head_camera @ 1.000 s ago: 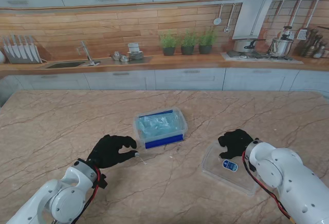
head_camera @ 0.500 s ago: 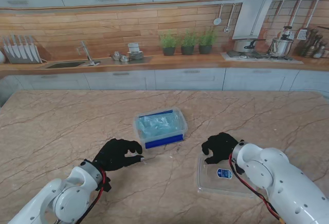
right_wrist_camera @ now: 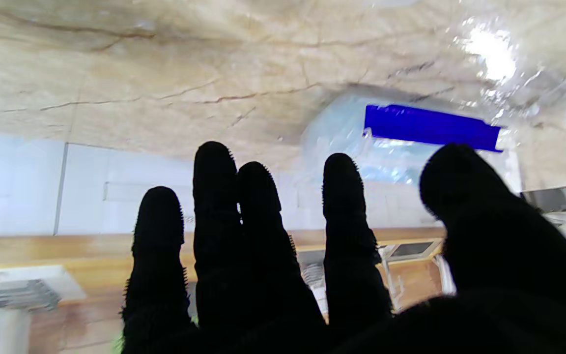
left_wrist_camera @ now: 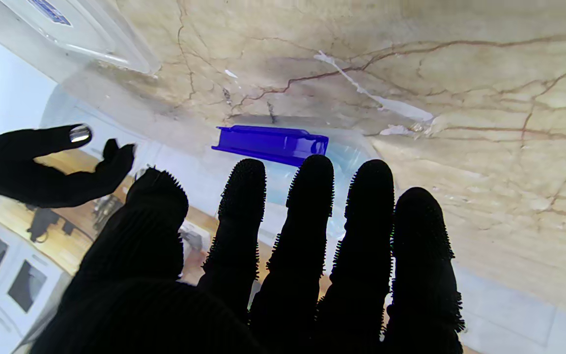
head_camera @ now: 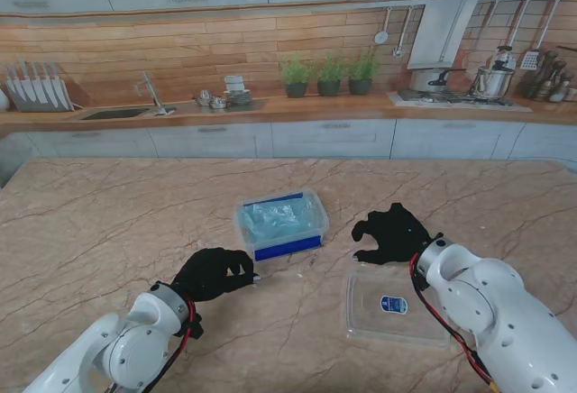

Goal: Fold the bubble film and place it into the plastic crate

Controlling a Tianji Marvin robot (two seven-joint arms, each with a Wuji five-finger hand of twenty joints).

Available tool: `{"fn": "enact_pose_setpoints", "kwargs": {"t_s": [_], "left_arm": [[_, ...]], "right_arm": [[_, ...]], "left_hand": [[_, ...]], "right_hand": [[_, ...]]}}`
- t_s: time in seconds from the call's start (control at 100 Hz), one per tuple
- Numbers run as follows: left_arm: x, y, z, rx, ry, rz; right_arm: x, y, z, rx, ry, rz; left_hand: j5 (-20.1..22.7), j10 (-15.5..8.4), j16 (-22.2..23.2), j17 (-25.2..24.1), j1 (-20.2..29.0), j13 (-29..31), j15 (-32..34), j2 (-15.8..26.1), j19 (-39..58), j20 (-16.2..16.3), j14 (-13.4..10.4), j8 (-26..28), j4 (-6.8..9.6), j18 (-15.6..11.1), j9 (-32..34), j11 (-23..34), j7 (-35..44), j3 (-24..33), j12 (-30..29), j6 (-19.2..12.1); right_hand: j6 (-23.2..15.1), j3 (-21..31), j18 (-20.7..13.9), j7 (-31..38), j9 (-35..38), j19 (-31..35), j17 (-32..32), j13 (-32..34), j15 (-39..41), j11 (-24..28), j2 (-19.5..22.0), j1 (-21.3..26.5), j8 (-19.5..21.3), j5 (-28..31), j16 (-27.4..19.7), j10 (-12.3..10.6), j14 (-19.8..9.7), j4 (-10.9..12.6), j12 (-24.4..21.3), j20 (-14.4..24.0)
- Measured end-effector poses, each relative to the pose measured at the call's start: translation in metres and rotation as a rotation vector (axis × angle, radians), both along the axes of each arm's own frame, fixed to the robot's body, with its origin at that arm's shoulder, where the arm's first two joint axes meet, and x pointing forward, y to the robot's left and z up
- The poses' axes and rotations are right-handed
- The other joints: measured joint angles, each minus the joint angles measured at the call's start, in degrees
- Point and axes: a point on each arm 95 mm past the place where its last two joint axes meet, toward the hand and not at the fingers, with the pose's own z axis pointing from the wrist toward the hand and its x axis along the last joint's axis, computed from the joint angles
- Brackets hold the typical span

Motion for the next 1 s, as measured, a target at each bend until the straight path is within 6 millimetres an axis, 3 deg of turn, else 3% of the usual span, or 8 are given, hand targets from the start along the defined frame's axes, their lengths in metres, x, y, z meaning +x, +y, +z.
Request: {"fn": "enact_pose_setpoints", "kwargs": {"t_s": [0.07, 0.19, 0.29, 0.41, 0.54, 0.81, 1.0], "left_arm": [[0.000, -0.003, -0.002, -0.007, 0.031, 0.016], [0.000, -0.013, -0.005, -0.089, 0.107, 0.046], [0.001, -0.024, -0.007, -0.096, 0.122, 0.053], [0.004, -0.031, -0.008, -0.080, 0.148, 0.075], [0.004, -0.037, -0.010, -0.072, 0.186, 0.086], [0.002, -0.049, -0.011, -0.073, 0.250, 0.072], [0.000, -0.052, -0.013, -0.063, 0.298, 0.051]], "right_arm": [[-0.002, -0.007, 0.009, 0.004, -0.009, -0.038], [-0.005, -0.023, 0.017, -0.002, -0.015, -0.118], [-0.010, -0.039, 0.019, -0.014, 0.001, -0.215], [-0.025, -0.058, 0.015, -0.039, 0.023, -0.329], [-0.052, -0.072, 0.010, -0.080, 0.097, -0.442], [-0.079, -0.093, -0.015, -0.092, 0.151, -0.588], [-0.088, -0.104, -0.031, -0.099, 0.238, -0.694]], "left_hand": [[1.5, 0.7, -0.1, 0.1, 0.6, 0.0, 0.7, 4.7, 0.7, 0.8, 1.1, 0.0, 1.03, 0.8, 0.6, 0.3, 0.0, -6.7, -0.2, 1.2], [3.7, 1.7, -0.1, 0.0, 0.6, 0.3, 2.1, 7.8, 2.1, 2.0, 3.0, 0.0, 1.10, 2.6, 2.1, 0.9, -0.3, -9.2, -0.2, 3.0], [4.9, 2.7, -0.1, 1.1, -0.5, 1.9, 3.9, 10.1, 2.8, 2.7, 4.0, 0.0, 1.10, 3.7, 3.2, 2.2, -0.4, -9.9, 0.0, 4.1], [4.9, 3.1, 1.3, 8.0, -1.6, 7.8, 11.3, 11.4, 6.9, 5.0, 4.8, 0.1, 1.10, 6.0, 7.7, 8.7, -0.1, -9.9, 3.9, 4.7], [6.1, 3.1, 1.8, 12.0, -2.1, 11.4, 14.4, 11.4, 9.4, 6.0, 5.0, 0.8, 1.10, 7.1, 10.5, 10.7, 2.0, -9.9, 4.8, 5.9], [6.1, 3.1, 1.8, 11.9, -3.3, 11.8, 14.5, 12.6, 9.6, 6.0, 5.0, 2.4, 1.10, 7.2, 10.5, 11.7, 5.1, -10.1, 6.0, 5.9], [4.6, 3.0, 1.8, 9.6, -3.4, 9.8, 14.5, 12.6, 9.4, 6.0, 5.4, 11.8, 1.10, 7.4, 9.9, 12.2, 14.3, -10.3, 6.2, 5.9]], "right_hand": [[0.0, -1.5, 0.0, 0.0, 0.1, -0.1, 0.0, 0.0, -0.7, -0.4, 1.1, -0.1, 0.0, 0.0, 0.0, 0.0, 0.0, 0.0, -0.5, 0.0], [0.6, -3.1, 0.0, -0.2, 1.4, -0.1, 1.4, 0.1, 0.9, -0.6, 1.3, 0.0, 0.3, 0.7, 0.7, 0.2, 0.5, 0.0, -0.7, 0.6], [2.5, -5.2, -0.1, 0.4, 5.3, 9.2, 4.0, 2.1, 8.3, 3.7, 3.6, 0.1, 1.3, 4.8, 4.3, 2.0, 3.2, 0.1, 1.4, 5.4], [4.1, -7.1, 0.9, 1.7, 8.6, 16.5, 5.4, 4.4, 13.8, 6.6, 6.6, 0.1, 3.3, 8.4, 6.0, 2.8, 4.0, 0.5, 2.6, 7.0], [6.0, -9.2, 2.4, 2.6, 12.1, 21.0, 7.4, 7.9, 18.2, 9.4, 7.9, 0.1, 5.5, 12.1, 7.3, 3.1, 4.2, 0.6, 4.0, 7.6], [6.5, -11.7, 3.1, 2.5, 13.0, 25.0, 9.1, 9.1, 24.0, 13.4, 8.5, 0.2, 9.9, 14.0, 8.9, 3.2, 4.2, 0.6, 6.3, 7.7], [7.4, -11.7, 3.4, 3.2, 14.0, 26.7, 9.6, 10.2, 26.2, 14.9, 8.5, 0.2, 11.5, 15.3, 9.5, 3.2, 4.2, 0.6, 7.1, 7.8]]}}
